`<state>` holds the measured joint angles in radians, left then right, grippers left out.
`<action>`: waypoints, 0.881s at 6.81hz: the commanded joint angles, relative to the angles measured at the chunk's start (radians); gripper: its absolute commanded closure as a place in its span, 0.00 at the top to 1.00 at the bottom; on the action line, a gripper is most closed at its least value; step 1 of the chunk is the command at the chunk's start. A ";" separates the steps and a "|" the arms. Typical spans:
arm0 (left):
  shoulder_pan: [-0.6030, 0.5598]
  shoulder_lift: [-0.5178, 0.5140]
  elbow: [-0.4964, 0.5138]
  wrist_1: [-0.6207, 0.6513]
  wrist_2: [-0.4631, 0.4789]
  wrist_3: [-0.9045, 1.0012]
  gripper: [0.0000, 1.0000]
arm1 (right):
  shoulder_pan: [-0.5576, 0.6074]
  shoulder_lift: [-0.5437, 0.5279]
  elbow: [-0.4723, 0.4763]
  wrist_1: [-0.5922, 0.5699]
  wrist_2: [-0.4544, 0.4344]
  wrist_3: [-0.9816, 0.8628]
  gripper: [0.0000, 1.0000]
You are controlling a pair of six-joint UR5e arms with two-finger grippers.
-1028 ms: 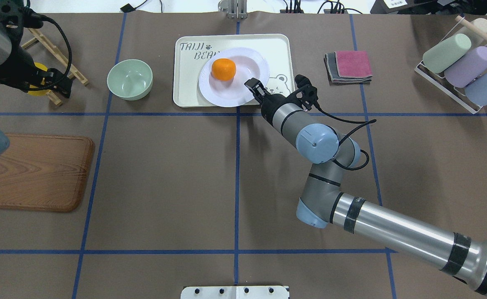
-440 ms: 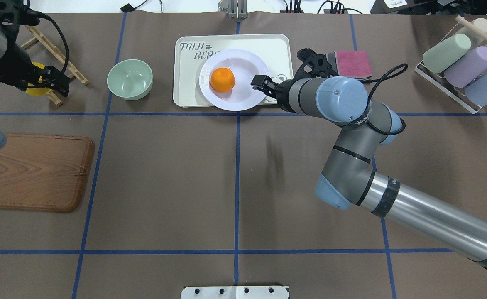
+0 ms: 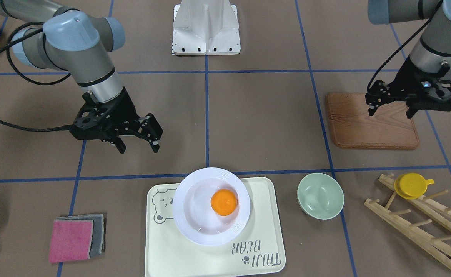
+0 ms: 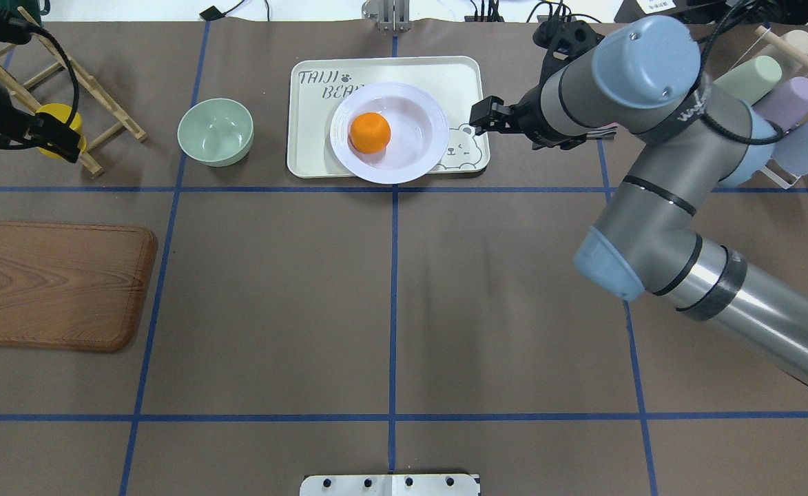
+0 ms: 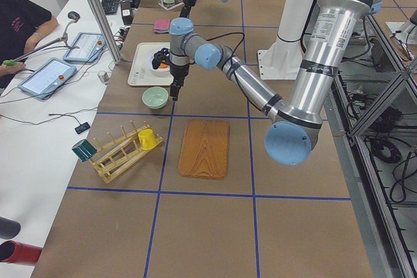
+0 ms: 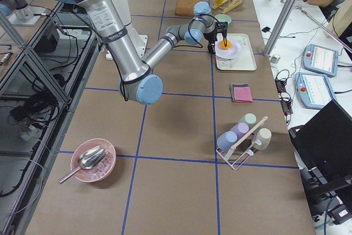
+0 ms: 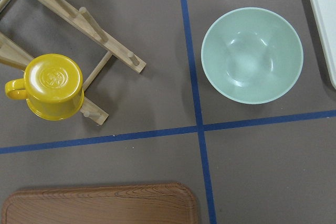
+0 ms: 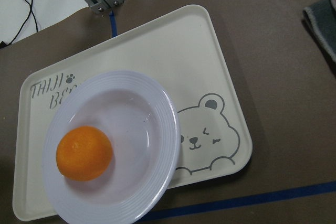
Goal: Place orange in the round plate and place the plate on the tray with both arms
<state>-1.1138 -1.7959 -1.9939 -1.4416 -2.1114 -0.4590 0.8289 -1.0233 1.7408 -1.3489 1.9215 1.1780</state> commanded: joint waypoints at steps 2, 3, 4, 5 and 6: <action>-0.182 0.162 -0.002 0.007 -0.087 0.297 0.98 | 0.281 -0.110 0.070 -0.272 0.249 -0.633 1.00; -0.213 0.194 0.003 0.009 -0.122 0.333 0.98 | 0.344 -0.195 0.092 -0.289 0.299 -0.802 1.00; -0.236 0.226 0.018 0.009 -0.124 0.373 0.98 | 0.408 -0.233 0.083 -0.309 0.367 -0.839 1.00; -0.271 0.233 0.056 0.009 -0.125 0.390 0.98 | 0.444 -0.248 0.085 -0.347 0.375 -0.841 1.00; -0.294 0.262 0.090 -0.006 -0.137 0.395 0.98 | 0.467 -0.277 0.088 -0.381 0.369 -0.841 1.00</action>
<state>-1.3766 -1.5623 -1.9418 -1.4368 -2.2377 -0.0791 1.2582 -1.2668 1.8256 -1.6897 2.2828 0.3504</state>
